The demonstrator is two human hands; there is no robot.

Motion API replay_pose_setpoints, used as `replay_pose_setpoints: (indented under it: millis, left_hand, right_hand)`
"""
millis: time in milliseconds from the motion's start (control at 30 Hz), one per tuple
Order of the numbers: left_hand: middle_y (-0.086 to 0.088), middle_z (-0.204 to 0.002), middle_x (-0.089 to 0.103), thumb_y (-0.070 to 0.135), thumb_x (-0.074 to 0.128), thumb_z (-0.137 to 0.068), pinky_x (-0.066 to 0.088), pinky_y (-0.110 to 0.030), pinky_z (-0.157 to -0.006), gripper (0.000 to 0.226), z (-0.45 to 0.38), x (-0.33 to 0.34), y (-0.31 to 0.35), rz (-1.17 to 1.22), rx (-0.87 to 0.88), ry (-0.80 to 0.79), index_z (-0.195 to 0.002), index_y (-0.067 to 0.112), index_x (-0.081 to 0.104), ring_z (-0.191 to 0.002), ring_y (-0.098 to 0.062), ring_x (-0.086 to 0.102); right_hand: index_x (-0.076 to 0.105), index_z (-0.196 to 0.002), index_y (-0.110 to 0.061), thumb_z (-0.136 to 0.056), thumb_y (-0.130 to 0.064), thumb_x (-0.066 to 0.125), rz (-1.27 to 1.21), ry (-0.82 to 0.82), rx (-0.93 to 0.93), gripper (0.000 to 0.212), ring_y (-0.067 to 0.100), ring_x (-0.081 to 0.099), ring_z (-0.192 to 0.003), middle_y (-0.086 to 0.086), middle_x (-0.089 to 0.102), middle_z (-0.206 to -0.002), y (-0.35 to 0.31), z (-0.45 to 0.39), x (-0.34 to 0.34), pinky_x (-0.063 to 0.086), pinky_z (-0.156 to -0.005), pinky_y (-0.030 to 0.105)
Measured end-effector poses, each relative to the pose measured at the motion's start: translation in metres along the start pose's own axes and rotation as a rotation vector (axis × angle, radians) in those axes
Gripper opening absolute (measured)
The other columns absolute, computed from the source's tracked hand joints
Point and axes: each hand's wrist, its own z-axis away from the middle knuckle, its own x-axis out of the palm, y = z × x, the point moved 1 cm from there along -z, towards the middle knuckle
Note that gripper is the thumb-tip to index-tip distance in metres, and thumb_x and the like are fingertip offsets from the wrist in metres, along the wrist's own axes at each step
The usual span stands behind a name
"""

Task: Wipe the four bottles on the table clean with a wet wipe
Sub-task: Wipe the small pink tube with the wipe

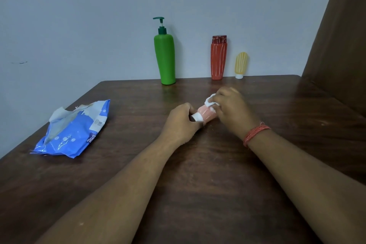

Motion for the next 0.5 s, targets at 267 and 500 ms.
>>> replay_pose_setpoints:
  millis: [267, 500]
  left_hand:
    - [0.001, -0.088, 0.064, 0.027, 0.085, -0.077, 0.042, -0.026, -0.061, 0.028, 0.003, -0.002, 0.005, 0.011, 0.006, -0.01, -0.085, 0.017, 0.06, -0.078, -0.017, 0.058]
    - [-0.002, -0.083, 0.059, 0.03, 0.08, -0.083, 0.041, -0.03, -0.059, 0.03, 0.004, -0.002, 0.005, -0.013, 0.067, -0.005, -0.083, 0.01, 0.057, -0.075, -0.017, 0.054]
  right_hand:
    - [0.073, -0.114, -0.012, -0.09, -0.01, 0.065, -0.023, -0.076, -0.021, 0.025, 0.021, 0.052, -0.101, 0.004, 0.062, -0.103, -0.006, 0.002, -0.004, 0.045, -0.082, 0.031]
    - [0.074, -0.101, -0.01, -0.086, -0.009, 0.067, -0.066, -0.131, -0.166, 0.016, 0.023, 0.053, -0.091, 0.006, 0.061, -0.093, -0.025, 0.01, -0.004, 0.049, -0.072, 0.039]
